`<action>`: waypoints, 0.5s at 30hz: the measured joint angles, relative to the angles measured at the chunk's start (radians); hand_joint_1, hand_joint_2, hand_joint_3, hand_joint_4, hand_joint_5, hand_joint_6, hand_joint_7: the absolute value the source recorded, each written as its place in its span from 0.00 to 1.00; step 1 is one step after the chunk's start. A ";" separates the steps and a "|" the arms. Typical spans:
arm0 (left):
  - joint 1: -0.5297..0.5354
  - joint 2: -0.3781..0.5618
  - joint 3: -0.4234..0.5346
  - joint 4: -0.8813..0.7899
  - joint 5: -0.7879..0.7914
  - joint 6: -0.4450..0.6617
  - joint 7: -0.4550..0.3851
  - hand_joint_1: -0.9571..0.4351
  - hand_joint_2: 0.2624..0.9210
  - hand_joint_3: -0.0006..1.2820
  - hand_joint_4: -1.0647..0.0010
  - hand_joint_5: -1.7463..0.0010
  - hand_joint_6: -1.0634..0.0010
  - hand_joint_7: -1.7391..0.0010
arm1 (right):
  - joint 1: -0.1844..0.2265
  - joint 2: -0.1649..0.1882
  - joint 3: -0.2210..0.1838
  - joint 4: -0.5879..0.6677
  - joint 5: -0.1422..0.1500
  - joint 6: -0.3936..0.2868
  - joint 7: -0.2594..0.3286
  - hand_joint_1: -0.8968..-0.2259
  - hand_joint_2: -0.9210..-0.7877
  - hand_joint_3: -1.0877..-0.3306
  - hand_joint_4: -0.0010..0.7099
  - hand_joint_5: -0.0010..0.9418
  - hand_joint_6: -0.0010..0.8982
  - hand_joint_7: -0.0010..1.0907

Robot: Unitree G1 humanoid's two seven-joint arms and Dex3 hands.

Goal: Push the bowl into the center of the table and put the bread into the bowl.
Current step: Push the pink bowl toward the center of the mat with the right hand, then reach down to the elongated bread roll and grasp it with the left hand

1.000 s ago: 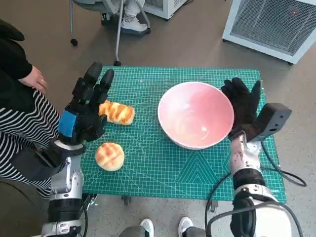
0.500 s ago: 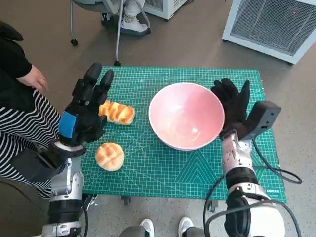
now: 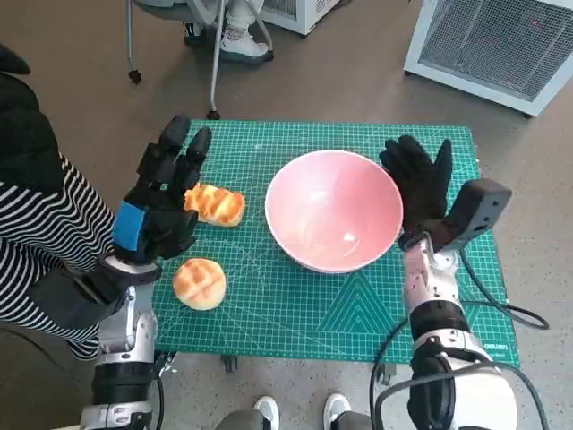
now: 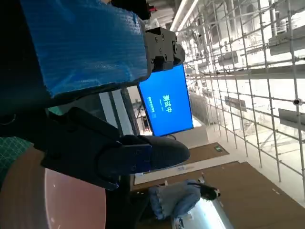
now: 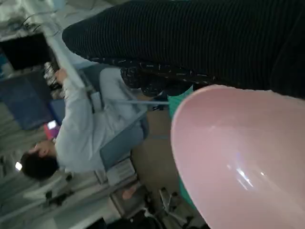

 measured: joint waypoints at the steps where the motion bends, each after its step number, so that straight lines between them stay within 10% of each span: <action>1: -0.002 -0.002 -0.003 0.001 0.000 0.000 0.000 0.09 1.00 0.38 0.90 1.00 0.98 0.85 | 0.000 -0.005 0.002 -0.011 0.000 -0.016 0.011 0.27 0.00 0.29 0.07 0.00 0.17 0.14; 15: -0.087 -0.038 -0.026 0.064 -0.006 -0.049 -0.050 0.13 1.00 0.35 0.91 1.00 0.99 0.85 | 0.075 -0.022 0.052 -0.306 0.042 -0.266 0.189 0.27 0.00 0.36 0.13 0.02 0.23 0.18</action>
